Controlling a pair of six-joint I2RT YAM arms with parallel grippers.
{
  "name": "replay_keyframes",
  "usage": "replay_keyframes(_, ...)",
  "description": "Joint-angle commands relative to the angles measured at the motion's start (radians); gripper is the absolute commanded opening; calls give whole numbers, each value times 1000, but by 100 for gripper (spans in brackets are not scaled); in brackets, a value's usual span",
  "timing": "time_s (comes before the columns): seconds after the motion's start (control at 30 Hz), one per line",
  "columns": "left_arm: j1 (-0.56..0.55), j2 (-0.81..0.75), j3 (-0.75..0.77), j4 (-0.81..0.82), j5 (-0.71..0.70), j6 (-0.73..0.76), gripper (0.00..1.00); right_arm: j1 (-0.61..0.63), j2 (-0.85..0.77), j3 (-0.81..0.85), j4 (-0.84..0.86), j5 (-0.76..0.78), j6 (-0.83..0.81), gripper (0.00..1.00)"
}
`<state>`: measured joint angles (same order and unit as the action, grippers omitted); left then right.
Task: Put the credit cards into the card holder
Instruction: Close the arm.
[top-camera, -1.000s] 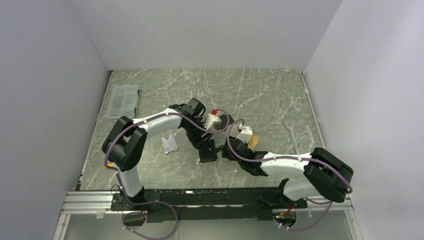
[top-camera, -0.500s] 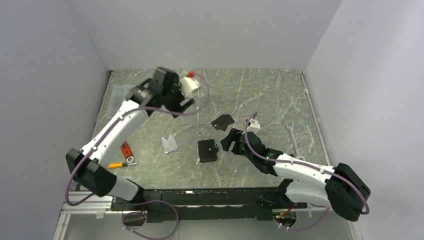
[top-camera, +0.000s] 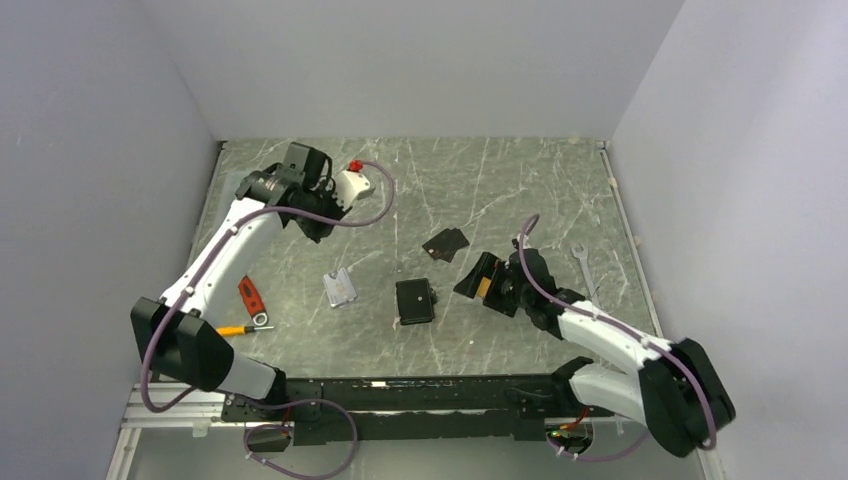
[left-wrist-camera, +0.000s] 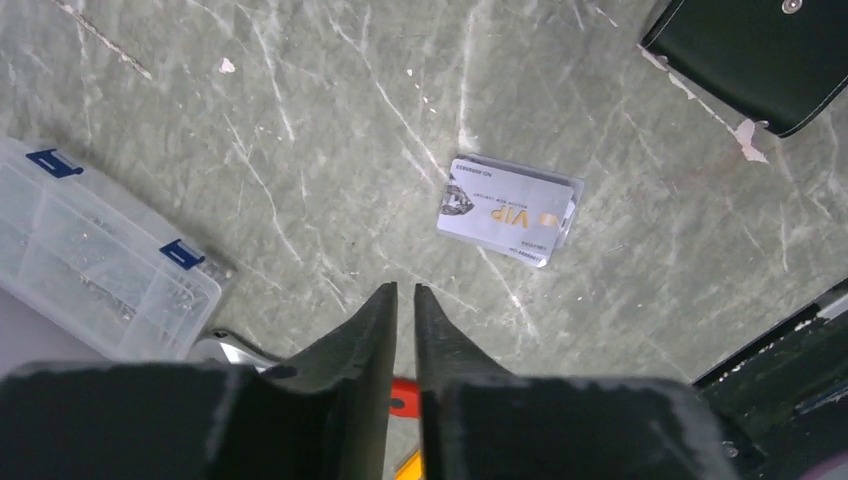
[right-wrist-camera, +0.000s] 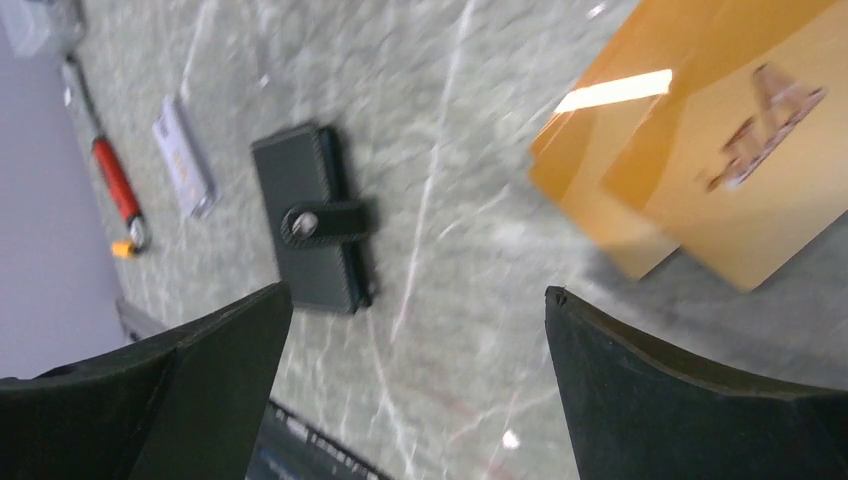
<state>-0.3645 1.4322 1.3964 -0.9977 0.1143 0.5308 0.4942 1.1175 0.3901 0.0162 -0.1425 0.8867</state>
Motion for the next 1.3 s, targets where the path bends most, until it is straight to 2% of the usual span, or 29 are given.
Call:
replay_keyframes(0.0, 26, 89, 54, -87, 123, 1, 14, 37, -155, 40, -139, -75, -18, 100)
replay_keyframes(0.03, 4, 87, 25, -75, 139, 1, 13, 39, -163, 59, -169, -74, -25, 99)
replay_keyframes(0.1, -68, 35, -81, 51, 116, 4, 14, 48, -147, 102, -219, -72, -59, 94)
replay_keyframes(0.27, -220, -83, -323, 330, 160, 16, 22, 59, 2, 245, -285, -3, -165, 71)
replay_keyframes(0.37, -263, -66, -383, 407, 189, 7, 25, 79, 145, 333, -277, 49, -201, 66)
replay_keyframes(0.5, -288, -68, -437, 485, 246, 6, 33, 141, 310, 415, -260, 47, -170, 61)
replay_keyframes(0.63, -292, -31, -463, 487, 321, 5, 47, 241, 422, 526, -309, 113, -159, 60)
replay_keyframes(0.7, -307, -47, -489, 492, 342, 53, 49, 267, 464, 574, -338, 128, -150, 61)
replay_keyframes(0.9, -329, -60, -470, 460, 363, 139, 49, 277, 539, 642, -384, 132, -123, 58)
replay_keyframes(1.1, -378, -66, -527, 525, 378, 234, 48, 280, 548, 658, -437, 165, -121, 38)
replay_keyframes(1.27, -445, -33, -542, 497, 414, 391, 46, 282, 528, 645, -454, 166, -129, 37)
